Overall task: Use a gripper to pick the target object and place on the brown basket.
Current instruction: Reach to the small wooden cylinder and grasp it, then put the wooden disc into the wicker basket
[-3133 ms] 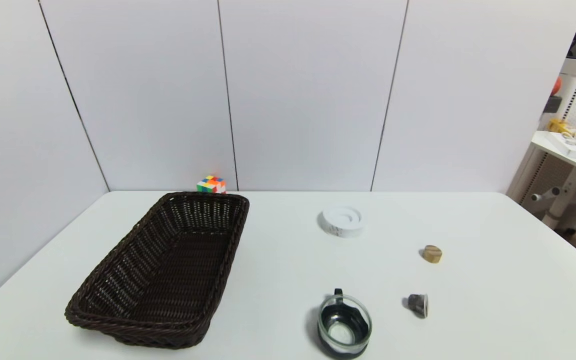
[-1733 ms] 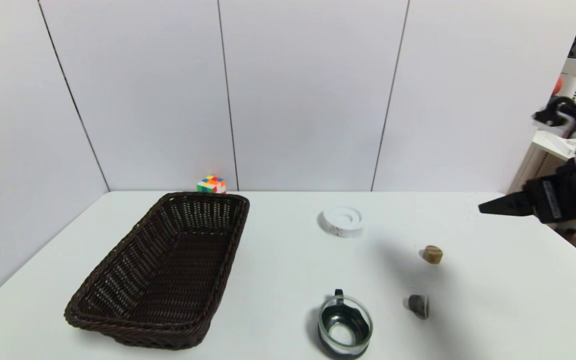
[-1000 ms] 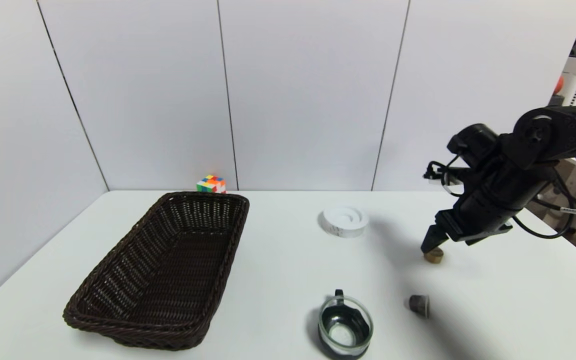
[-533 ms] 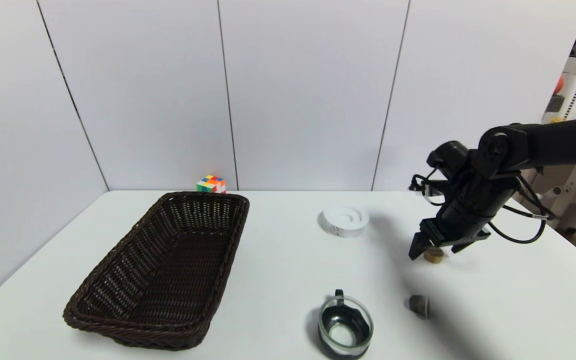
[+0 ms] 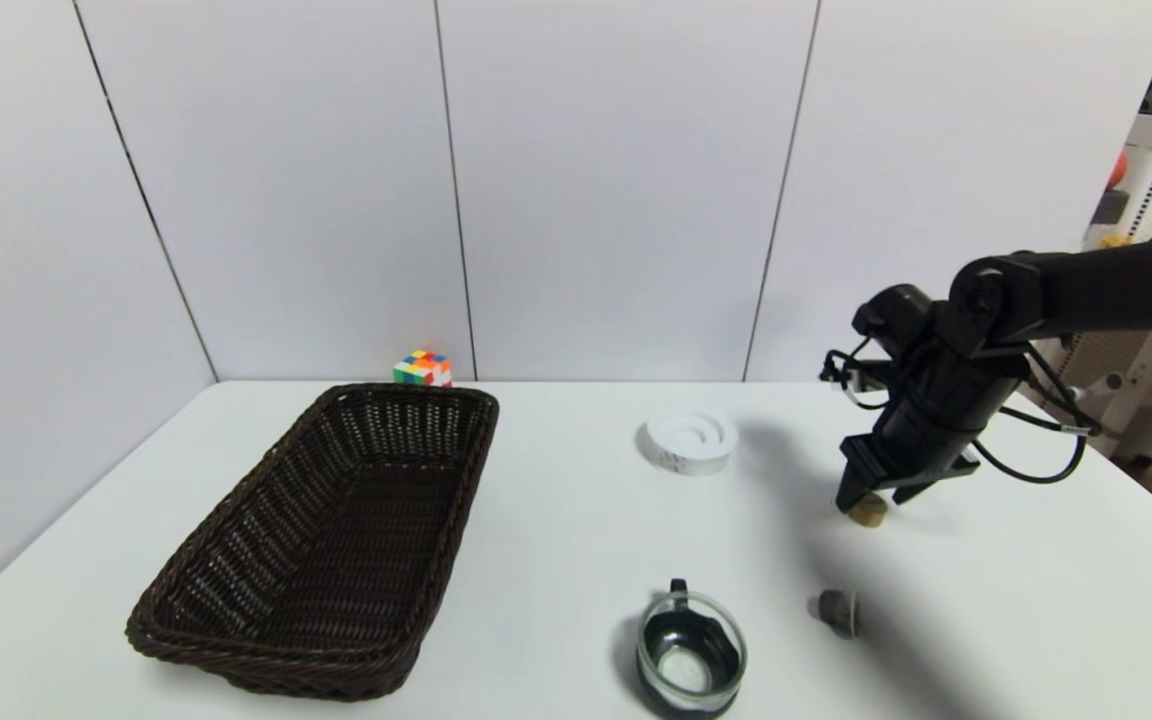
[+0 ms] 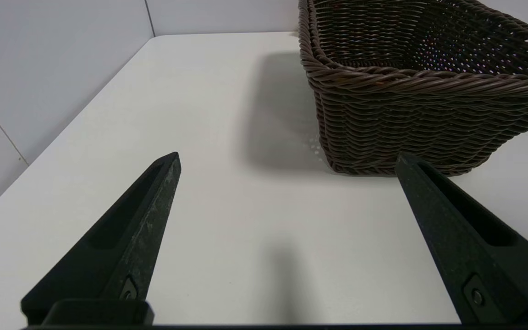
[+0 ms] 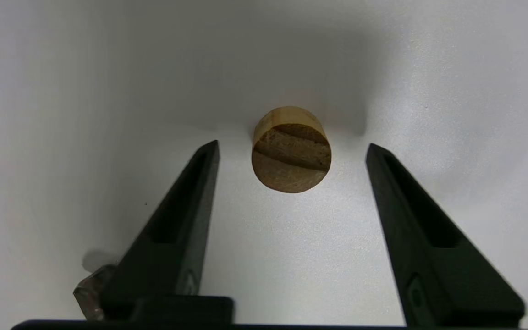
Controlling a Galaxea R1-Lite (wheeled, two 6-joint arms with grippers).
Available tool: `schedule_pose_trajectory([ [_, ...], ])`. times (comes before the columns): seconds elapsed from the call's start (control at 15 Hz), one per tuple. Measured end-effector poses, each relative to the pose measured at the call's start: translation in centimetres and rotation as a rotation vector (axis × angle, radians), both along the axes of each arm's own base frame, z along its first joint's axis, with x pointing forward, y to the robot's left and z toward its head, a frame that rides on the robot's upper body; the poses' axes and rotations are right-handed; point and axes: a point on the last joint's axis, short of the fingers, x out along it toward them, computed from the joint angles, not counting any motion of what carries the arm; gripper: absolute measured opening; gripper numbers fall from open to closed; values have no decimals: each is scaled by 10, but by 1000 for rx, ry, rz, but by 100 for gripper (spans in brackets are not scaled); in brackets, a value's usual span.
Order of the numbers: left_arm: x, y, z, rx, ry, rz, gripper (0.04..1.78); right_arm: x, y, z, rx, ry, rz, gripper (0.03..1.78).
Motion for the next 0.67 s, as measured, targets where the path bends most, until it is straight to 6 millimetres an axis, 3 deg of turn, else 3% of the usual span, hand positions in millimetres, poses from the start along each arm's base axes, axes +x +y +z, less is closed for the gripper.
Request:
schedule_pose_trajectory([
  [0.2, 0, 0, 0, 0, 0, 0, 169, 0, -2, -1, -2, 6, -6, 71],
  [0.27, 0, 0, 0, 0, 0, 0, 169, 0, -2, -1, -2, 6, -7, 46],
  [0.67, 0, 0, 0, 0, 0, 0, 169, -2, 1, 7, 8, -19, 5, 46],
])
